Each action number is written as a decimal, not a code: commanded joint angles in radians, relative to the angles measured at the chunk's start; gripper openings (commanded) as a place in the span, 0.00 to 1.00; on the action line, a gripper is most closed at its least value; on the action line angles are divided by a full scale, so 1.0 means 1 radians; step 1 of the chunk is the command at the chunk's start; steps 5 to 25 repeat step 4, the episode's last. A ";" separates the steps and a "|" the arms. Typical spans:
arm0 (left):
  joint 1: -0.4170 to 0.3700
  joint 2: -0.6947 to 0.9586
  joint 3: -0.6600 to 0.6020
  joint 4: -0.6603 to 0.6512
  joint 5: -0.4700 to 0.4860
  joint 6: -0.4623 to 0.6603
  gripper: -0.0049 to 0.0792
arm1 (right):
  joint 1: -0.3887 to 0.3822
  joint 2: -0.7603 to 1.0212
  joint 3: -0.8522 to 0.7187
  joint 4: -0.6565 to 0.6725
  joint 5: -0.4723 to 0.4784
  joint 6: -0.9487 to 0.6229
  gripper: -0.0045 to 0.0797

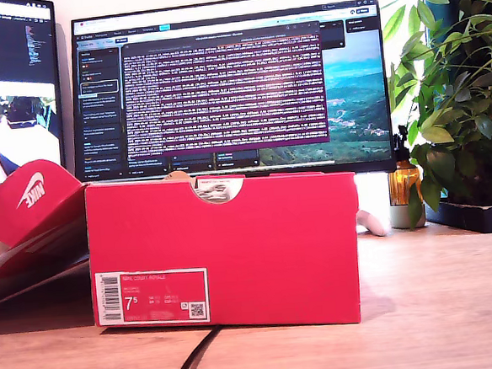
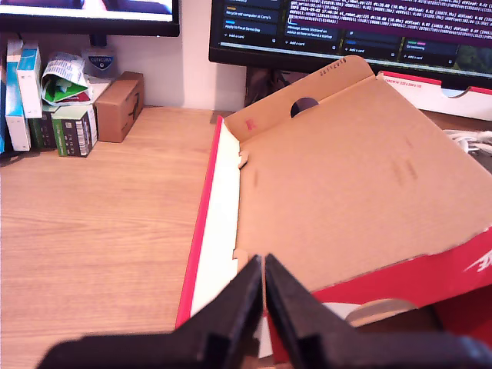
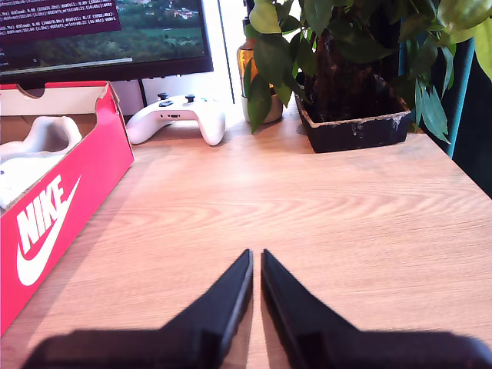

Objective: Pack the white shoes by picking the first shoe and placing it inside the red shoebox, left side, then picking and rotating the second shoe and placing it in the shoebox

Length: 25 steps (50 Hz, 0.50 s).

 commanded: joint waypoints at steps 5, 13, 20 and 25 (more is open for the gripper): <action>-0.001 -0.003 -0.016 -0.048 0.008 -0.002 0.04 | -0.001 0.003 -0.018 0.009 0.001 0.001 0.04; -0.001 -0.003 -0.016 -0.048 0.008 -0.002 0.04 | -0.001 0.003 -0.018 0.009 0.001 0.001 0.04; -0.001 -0.003 -0.016 -0.048 0.008 -0.002 0.04 | -0.001 0.003 -0.018 0.009 0.001 0.001 0.04; -0.001 -0.003 -0.016 -0.048 0.008 -0.002 0.04 | -0.001 0.003 -0.018 0.009 0.001 0.001 0.04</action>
